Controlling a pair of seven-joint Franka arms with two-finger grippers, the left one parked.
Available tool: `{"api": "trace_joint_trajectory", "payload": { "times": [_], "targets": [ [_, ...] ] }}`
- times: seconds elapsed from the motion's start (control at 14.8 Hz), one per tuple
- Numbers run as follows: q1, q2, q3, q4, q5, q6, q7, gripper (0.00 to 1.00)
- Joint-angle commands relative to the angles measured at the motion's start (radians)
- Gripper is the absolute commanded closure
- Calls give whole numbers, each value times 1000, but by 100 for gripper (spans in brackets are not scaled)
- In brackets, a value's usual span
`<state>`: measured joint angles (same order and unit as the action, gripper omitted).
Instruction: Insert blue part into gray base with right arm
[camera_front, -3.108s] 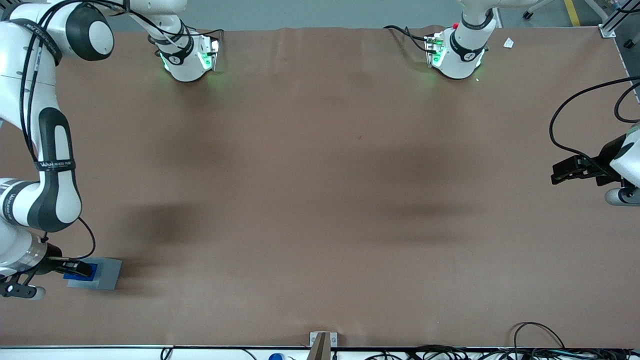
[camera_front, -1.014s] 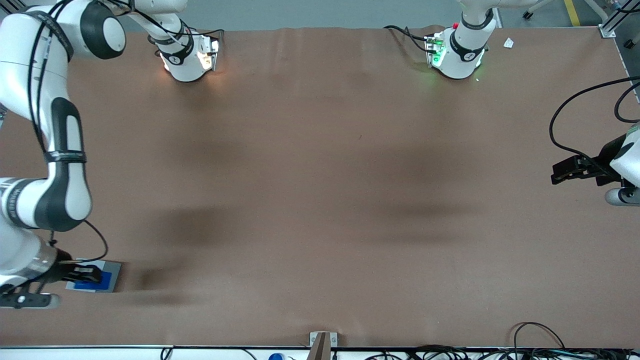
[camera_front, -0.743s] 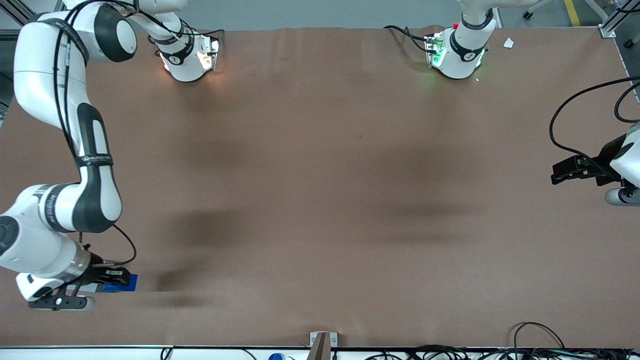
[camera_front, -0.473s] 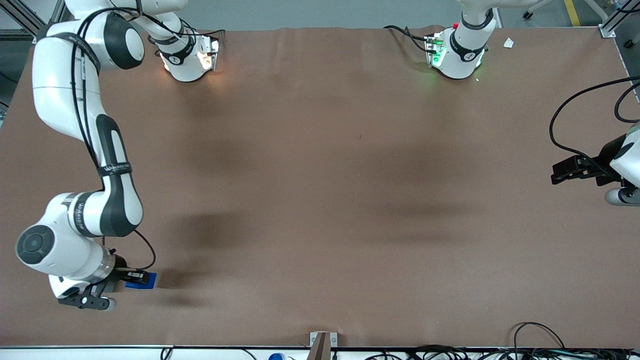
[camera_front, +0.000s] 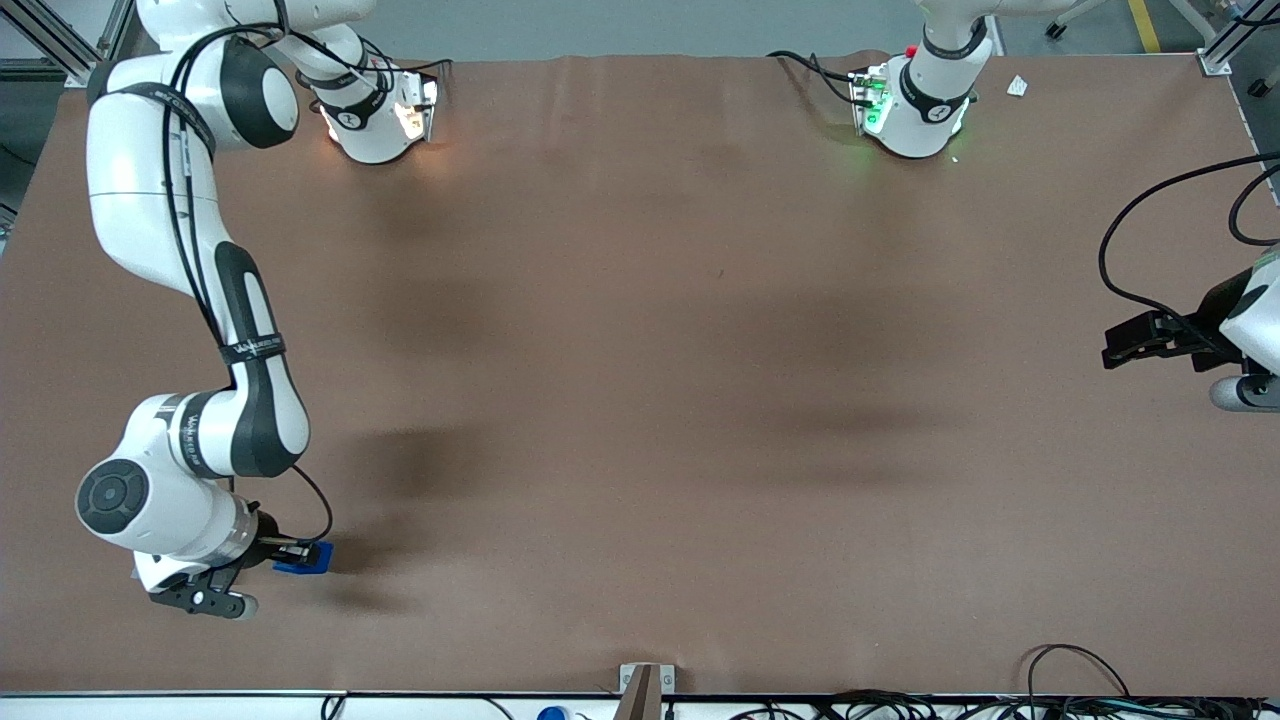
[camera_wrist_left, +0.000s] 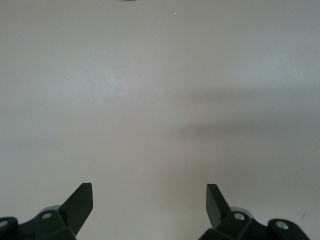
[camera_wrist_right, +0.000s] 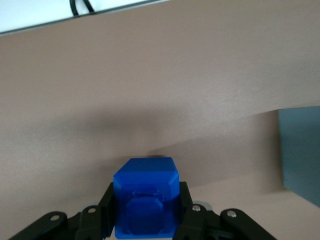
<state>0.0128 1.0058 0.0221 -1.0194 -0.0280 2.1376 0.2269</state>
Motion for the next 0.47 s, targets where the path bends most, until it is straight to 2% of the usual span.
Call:
{"api": "trace_joint_trajectory", "payload": {
  "times": [0.0,0.41],
  "targets": [
    [39,-3,-4,-18,-19,4,14,95],
    [38,-3,-4,-18,-32,4,0,93]
  ]
}}
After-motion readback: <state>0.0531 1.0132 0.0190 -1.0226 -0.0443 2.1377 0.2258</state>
